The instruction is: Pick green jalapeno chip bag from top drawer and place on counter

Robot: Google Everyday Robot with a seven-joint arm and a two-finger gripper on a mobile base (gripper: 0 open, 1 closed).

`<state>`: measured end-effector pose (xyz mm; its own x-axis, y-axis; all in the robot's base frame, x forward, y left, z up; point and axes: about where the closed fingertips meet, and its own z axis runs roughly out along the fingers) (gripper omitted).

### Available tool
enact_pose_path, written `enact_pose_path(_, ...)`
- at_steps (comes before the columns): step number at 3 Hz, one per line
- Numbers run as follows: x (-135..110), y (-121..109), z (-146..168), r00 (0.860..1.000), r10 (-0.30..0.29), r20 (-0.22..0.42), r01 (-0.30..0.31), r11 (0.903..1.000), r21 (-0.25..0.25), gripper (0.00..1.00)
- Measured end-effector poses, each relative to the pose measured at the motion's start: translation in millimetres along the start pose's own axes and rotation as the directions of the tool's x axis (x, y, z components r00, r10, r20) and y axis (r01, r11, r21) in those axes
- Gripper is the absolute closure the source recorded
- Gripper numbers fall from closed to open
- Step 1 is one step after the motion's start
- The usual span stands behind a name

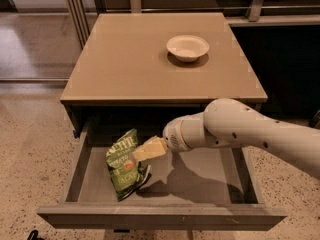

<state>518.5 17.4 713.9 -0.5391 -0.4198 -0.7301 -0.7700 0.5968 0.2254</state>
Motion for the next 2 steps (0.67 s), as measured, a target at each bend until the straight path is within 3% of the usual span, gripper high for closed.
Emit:
enact_pose_path(1, -1.2, 26.0, 42.6, 1.000, 0.010, 0.013, -0.008, 0.9924, -0.123, 0.00)
enact_pose_path(2, -2.8, 37.2, 63.3, 1.000, -0.001, 0.011, 0.003, 0.9852, -0.171, 0.00)
